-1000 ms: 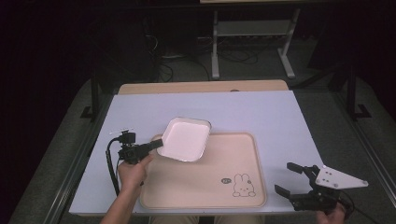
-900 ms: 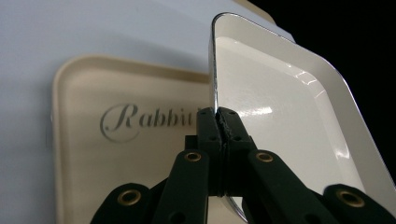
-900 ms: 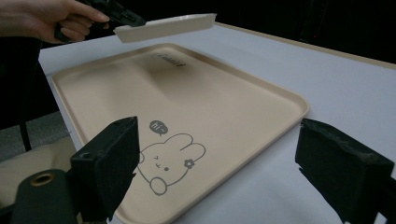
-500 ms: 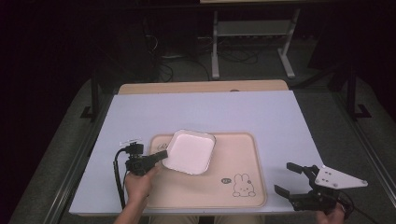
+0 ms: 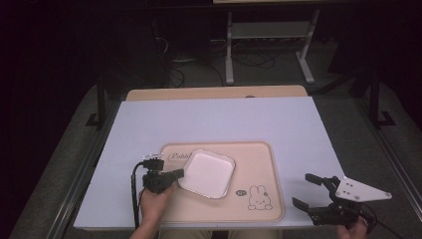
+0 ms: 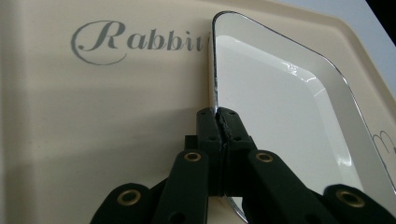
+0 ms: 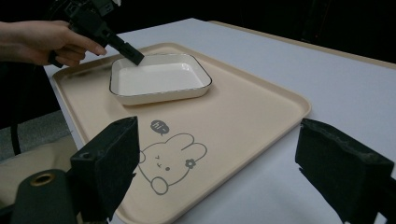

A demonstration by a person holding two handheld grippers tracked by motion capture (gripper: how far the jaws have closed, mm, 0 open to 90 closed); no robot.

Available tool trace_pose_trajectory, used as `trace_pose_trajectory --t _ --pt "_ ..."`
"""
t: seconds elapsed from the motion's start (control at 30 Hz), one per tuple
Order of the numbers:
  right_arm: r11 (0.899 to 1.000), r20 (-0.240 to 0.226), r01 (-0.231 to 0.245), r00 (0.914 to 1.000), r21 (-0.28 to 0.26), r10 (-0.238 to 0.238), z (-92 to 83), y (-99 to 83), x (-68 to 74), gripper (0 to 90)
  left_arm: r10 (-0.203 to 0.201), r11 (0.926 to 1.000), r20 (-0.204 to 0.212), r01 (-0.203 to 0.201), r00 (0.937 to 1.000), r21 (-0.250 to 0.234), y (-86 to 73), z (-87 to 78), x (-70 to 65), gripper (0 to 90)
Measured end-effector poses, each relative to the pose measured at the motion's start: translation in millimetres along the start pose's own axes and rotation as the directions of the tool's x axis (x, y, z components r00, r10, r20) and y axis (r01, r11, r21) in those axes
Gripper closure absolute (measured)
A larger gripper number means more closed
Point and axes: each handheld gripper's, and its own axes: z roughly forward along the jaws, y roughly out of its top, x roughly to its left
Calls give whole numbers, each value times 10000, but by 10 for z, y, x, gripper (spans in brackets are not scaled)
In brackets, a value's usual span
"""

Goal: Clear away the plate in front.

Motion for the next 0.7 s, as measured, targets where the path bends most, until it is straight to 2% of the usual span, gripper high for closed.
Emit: trace_pose_trajectory --t 0.23,0.43,0.7 --pt "10000 -19 42 10000 4 -42 4 3 4 130 35 9999 -359 -29 9993 155 -80 -22 -43 882" --pt "10000 -28 49 10000 18 -49 6 3 5 130 -36 9998 -174 40 9998 216 -159 -67 -88 836" --pt "10000 -14 52 10000 43 -52 6 3 7 130 345 9983 101 -350 9994 469 -247 -129 -157 795"
